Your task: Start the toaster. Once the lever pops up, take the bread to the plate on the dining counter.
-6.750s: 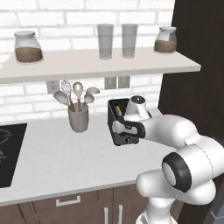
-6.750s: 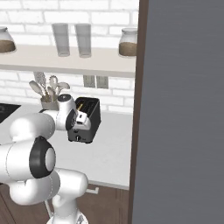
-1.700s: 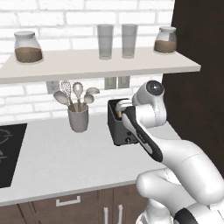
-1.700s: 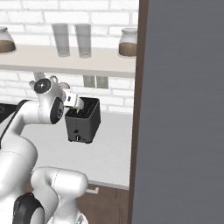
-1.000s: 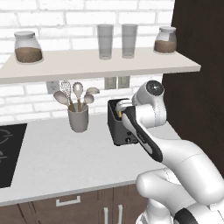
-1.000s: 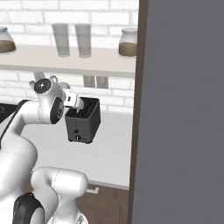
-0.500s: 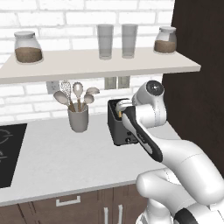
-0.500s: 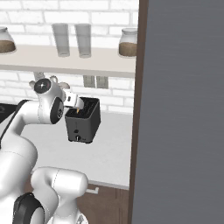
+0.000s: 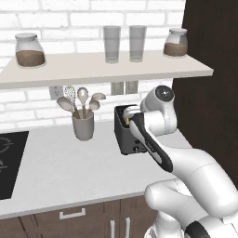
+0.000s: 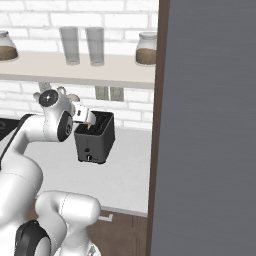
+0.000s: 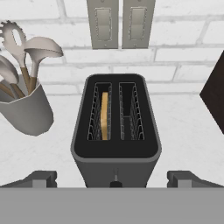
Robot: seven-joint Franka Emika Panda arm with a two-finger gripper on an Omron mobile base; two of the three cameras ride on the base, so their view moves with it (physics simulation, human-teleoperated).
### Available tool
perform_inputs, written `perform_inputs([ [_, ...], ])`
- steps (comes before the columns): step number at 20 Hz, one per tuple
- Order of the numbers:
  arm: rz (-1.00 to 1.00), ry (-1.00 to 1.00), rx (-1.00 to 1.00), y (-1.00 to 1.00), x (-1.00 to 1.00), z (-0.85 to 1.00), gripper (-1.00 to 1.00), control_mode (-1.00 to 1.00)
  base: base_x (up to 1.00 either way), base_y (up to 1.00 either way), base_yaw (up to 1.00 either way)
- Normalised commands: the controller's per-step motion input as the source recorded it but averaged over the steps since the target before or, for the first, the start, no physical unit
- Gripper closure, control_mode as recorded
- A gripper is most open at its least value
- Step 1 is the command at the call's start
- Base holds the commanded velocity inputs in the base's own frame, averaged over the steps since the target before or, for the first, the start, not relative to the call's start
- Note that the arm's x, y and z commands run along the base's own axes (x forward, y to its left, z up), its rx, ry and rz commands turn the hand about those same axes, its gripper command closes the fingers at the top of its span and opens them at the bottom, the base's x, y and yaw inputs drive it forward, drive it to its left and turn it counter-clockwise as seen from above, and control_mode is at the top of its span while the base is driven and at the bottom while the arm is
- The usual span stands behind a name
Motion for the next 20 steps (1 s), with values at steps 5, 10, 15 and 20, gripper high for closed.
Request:
perform_inputs([
  [5, 0.00, 0.00, 0.00, 0.00, 0.00, 0.00, -1.00, -1.00, 0.00, 0.00, 0.00],
  [10, 0.00, 0.00, 0.00, 0.00, 0.00, 0.00, -1.00, -1.00, 0.00, 0.00, 0.00],
  [15, 0.00, 0.00, 0.00, 0.00, 0.00, 0.00, -1.00, -1.00, 0.00, 0.00, 0.00],
  [20, 0.00, 0.00, 0.00, 0.00, 0.00, 0.00, -1.00, -1.00, 0.00, 0.00, 0.00],
])
